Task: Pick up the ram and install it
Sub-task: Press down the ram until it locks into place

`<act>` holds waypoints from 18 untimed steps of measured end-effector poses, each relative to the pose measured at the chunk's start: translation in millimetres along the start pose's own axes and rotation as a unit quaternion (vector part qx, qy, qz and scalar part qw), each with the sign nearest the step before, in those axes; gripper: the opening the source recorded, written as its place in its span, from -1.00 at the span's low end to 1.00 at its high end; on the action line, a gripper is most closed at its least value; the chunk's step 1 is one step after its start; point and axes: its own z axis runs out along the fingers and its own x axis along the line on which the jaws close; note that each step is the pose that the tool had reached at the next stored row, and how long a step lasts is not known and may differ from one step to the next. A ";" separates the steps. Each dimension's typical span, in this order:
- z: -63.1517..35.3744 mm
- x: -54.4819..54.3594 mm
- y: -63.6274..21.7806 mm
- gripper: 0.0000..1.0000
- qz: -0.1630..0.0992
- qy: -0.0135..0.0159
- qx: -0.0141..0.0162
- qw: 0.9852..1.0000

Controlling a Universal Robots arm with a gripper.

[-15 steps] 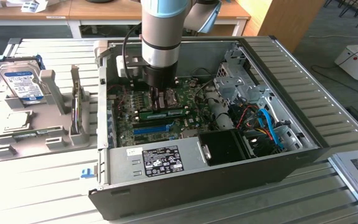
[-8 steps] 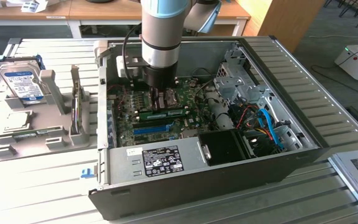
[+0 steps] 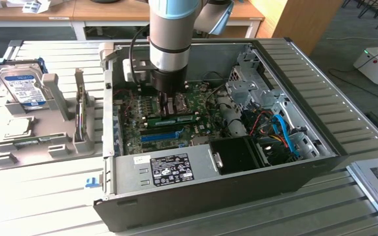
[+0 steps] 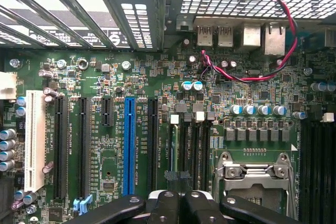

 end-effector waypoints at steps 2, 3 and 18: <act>0.5 0.0 0.0 -0.80 0.000 0.000 0.000 1.000; 0.7 0.1 0.0 -0.80 0.000 0.000 0.000 1.000; -8.5 -0.3 0.1 -0.80 0.000 0.000 0.000 1.000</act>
